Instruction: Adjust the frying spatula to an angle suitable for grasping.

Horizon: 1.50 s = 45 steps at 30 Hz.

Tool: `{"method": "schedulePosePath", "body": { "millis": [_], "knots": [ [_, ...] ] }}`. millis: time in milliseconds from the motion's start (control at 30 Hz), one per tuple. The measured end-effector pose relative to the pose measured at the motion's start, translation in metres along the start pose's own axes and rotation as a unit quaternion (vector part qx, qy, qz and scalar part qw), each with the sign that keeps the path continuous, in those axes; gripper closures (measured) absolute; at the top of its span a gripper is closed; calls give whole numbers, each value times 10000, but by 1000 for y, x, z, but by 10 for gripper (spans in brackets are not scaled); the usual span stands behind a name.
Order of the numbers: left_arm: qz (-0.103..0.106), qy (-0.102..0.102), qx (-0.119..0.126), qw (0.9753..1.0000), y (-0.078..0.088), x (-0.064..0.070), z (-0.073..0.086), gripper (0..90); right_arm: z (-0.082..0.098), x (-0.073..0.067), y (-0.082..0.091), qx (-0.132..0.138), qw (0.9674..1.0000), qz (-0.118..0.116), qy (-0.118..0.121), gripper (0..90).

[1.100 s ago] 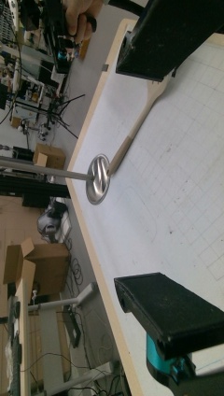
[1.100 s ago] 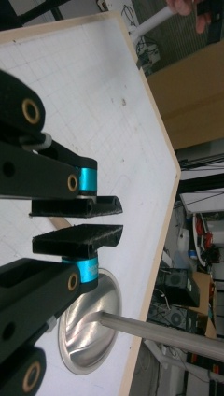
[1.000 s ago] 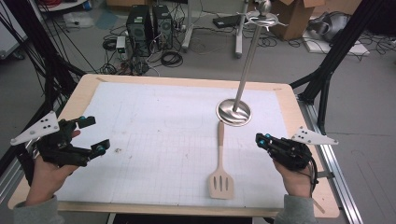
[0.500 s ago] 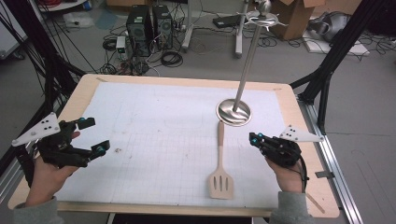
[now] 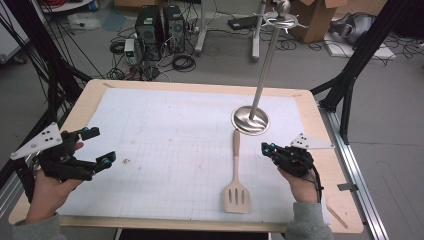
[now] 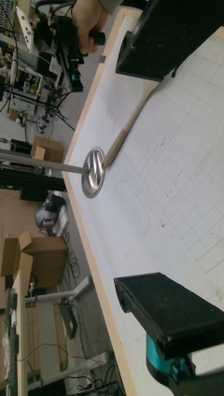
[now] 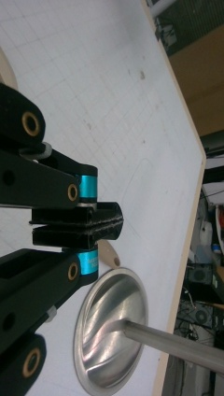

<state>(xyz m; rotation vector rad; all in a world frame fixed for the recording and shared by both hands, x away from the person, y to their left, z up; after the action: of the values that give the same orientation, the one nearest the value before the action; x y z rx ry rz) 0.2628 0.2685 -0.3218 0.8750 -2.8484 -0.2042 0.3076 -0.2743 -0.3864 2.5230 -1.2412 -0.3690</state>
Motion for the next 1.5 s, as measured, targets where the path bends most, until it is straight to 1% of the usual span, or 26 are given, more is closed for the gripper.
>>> {"method": "schedulePosePath", "body": {
  "millis": [67,100,133,300,333,400,433,500,700,800,833,900,933,967,1000,1133,1167,1333,1367,1400,1433,1500],
  "knots": [
    [-11,-1,18,10000,1,0,0,18,1,0,-1,-30,10000,33,-9,894],
    [-13,-15,30,10000,1,1,0,18,3,1,-5,-102,9999,27,-86,894],
    [-11,-25,41,10000,1,1,1,18,4,2,-6,-92,9999,19,-67,894],
    [-30,-25,22,10000,2,1,2,19,7,1,-13,-233,9997,25,-55,894],
    [-36,-28,10,10000,2,1,2,19,7,2,-15,-242,9997,41,-22,894],
    [-55,-8,13,10000,3,1,3,19,9,1,-18,-314,9995,42,-44,894],
    [-61,-10,3,10000,4,2,3,19,10,2,-20,-335,9994,42,3,894],
    [-65,-8,6,10000,4,2,3,19,11,1,-23,-409,9992,35,21,894],
    [-104,4,-34,9999,6,3,6,19,15,-2,-36,-629,9978,25,229,894],
    [-121,18,-41,9999,6,3,6,18,17,-3,-40,-696,9972,6,254,894],
    [-109,41,-38,9999,6,3,6,19,18,-4,-44,-754,9968,-15,271,893],
    [-35,94,37,9999,7,4,5,19,19,-4,-46,-783,9966,-22,263,894],
    [-14,69,66,10000,8,5,5,19,20,-4,-48,-791,9965,-31,263,893],
    [-28,57,74,10000,8,6,4,19,20,-5,-49,-823,9963,-31,238,893],
    [-36,39,58,10000,8,6,4,19,21,-4,-50,-838,9961,-17,263,894],
    [-74,82,31,9999,8,5,7,19,23,-4,-54,-930,9952,10,288,893],
    [-75,84,20,9999,8,5,7,19,24,-4,-57,-984,9946,-4,329,894],
    [-91,89,21,9999,8,3,7,18,27,-6,-61,-1081,9933,2,419,894],
    [-98,90,22,9999,8,2,8,19,28,-6,-65,-1130,9925,4,461,893],
    [-92,95,29,9999,9,2,8,19,28,-6,-65,-1130,9925,4,461,893],
    [-96,110,29,9999,9,2,8,19,30,-7,-68,-1150,9919,25,535,894],
    [-100,121,30,9999,8,2,9,18,30,-7,-71,-1143,9921,0,524,894]
  ]
}}
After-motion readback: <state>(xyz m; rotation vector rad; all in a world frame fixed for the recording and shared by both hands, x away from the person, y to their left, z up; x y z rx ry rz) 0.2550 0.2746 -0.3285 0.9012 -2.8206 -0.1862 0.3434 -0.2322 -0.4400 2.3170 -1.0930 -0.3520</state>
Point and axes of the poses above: each handheld gripper's, and its own axes: y roughly backward along the jaws, z roughly out of its underside, x roughly to its right, the point moved 2 cm from there along -y, roughly forward along the jaws, and after that the axes turned 7 degrees about z, right-handed, at the moved point
